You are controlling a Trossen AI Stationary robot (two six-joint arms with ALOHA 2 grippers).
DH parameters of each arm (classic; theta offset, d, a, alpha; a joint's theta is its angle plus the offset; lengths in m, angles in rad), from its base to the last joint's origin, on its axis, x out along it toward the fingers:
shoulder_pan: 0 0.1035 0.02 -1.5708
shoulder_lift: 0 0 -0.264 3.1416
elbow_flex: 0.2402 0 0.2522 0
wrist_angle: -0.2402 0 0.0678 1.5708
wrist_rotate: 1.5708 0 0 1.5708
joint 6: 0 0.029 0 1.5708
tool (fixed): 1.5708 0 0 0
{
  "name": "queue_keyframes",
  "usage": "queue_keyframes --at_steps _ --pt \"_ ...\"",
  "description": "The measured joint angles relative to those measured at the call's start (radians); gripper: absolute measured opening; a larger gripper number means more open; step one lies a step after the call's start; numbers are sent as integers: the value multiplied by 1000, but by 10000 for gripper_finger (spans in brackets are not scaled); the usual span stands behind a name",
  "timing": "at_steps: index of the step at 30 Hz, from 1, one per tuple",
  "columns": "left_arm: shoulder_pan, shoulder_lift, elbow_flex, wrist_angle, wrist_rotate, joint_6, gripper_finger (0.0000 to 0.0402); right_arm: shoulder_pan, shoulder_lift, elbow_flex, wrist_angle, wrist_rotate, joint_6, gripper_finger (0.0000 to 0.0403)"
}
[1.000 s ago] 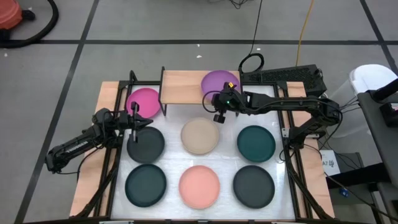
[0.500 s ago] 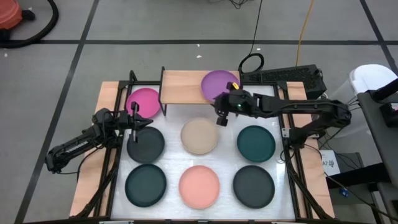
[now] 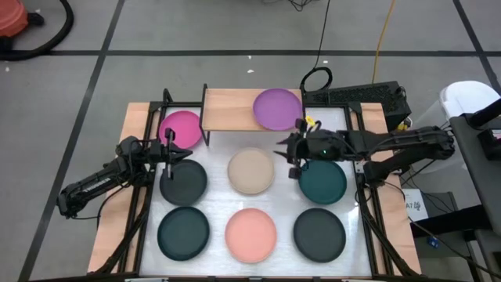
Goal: Place and stack plates onto a shelf
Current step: Stack the pink plate on top of the purple plate on the shelf
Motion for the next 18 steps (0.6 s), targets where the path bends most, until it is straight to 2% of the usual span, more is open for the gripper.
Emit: queue_keyframes --at_steps 7,18 --pt "0 0 0 0 0 1 4 102 -25 -113 98 6 29 105" --pt "0 0 0 44 0 -2 4 163 -213 -489 572 9 47 105"
